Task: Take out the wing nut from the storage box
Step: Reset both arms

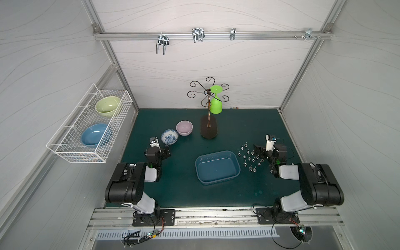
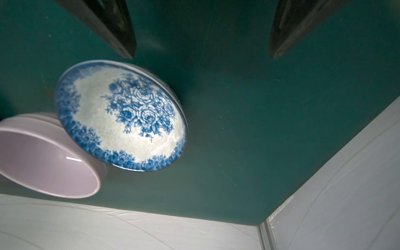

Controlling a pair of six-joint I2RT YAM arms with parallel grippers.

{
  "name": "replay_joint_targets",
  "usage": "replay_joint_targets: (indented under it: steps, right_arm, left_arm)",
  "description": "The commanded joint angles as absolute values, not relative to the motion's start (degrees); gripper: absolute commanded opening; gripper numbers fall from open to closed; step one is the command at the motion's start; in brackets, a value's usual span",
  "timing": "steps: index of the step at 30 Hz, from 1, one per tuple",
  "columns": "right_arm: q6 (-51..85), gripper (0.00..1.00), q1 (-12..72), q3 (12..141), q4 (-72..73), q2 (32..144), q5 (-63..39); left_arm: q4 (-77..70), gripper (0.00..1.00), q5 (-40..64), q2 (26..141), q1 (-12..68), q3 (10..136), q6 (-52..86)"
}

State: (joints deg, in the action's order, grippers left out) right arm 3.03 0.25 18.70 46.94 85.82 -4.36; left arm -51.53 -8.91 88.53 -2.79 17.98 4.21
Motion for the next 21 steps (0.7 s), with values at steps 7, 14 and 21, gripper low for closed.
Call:
replay_joint_targets:
  steps: [7,14,21]
  right_arm:
    - [4.7,0.99,0.0,17.0,59.8,89.0,-2.3]
    - [2.3,0.99,1.4,24.2,47.5,89.7,-4.3]
    - [-0.5,0.99,4.5,26.2,43.7,90.1,-0.1]
  left_arm:
    - [-49.9,1.00,-6.4,88.3,-3.3,22.5,5.1]
    - [-50.1,1.00,-6.6,88.4,-3.3,22.5,5.0]
    - [-50.0,1.00,-6.8,88.5,-3.1,22.7,4.9]
